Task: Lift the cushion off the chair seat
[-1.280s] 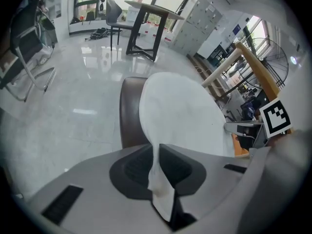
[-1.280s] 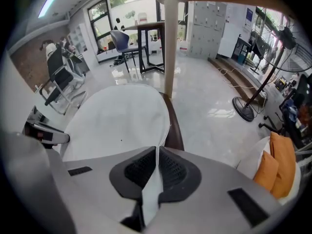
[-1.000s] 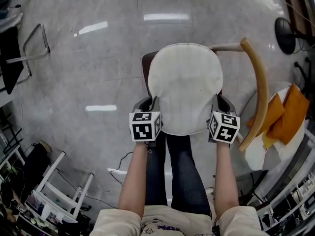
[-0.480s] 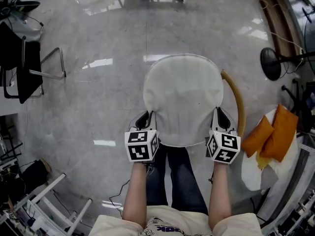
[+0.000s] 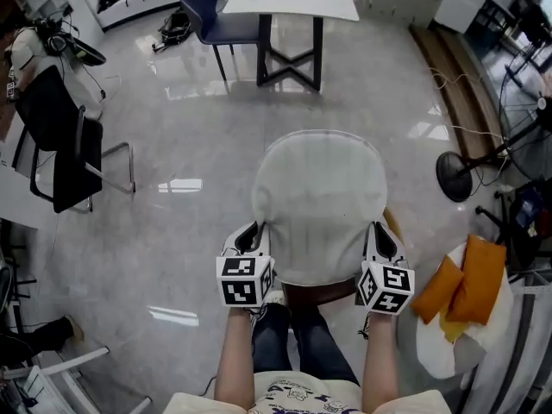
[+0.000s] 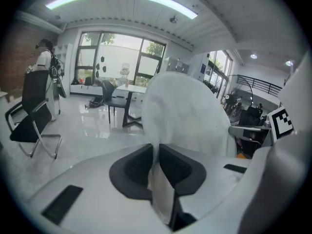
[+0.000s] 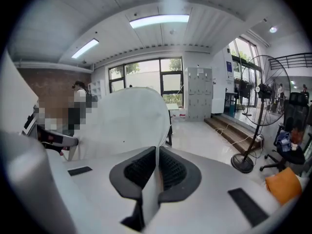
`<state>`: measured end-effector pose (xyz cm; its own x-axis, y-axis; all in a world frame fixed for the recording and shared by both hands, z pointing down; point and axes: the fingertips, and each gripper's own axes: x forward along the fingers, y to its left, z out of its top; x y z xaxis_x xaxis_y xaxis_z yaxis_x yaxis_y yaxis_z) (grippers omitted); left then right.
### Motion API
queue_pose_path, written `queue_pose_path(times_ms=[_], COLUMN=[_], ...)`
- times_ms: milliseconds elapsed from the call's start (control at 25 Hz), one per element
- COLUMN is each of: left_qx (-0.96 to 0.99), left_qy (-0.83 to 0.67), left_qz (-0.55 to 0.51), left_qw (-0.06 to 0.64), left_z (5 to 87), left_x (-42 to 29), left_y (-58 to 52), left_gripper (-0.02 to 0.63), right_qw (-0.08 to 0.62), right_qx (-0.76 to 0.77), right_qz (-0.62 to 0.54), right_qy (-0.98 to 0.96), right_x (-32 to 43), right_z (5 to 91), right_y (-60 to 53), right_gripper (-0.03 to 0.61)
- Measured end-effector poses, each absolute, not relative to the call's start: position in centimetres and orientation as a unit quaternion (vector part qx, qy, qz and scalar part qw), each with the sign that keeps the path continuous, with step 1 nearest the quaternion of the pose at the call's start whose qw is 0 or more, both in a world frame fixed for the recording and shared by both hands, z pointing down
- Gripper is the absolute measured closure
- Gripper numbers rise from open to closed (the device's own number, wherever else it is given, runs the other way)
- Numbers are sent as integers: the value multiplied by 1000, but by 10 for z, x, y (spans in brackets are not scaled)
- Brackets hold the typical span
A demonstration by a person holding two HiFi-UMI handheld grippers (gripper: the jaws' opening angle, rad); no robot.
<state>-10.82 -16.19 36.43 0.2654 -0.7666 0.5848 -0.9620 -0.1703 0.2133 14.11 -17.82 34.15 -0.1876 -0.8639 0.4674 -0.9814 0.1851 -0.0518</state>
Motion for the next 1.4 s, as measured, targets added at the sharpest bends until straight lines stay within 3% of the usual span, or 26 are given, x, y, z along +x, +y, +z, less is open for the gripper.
queue_pose_path(times_ms=[800,1400], left_qx=[766,772], left_qy=[-613,-616], left_qz=[101,81], left_qw=[167,134], left_z=[167,131], left_x=[-128,-129], left_y=[-123,-132], left_gripper=[555,554], right_qw=[54,19], right_qx=[627,625], right_qz=[80,55], right_qy=[-773,-779], right_x=[123,123], right_z=[142,106], right_y=[-135,-142], right_gripper=[541,540])
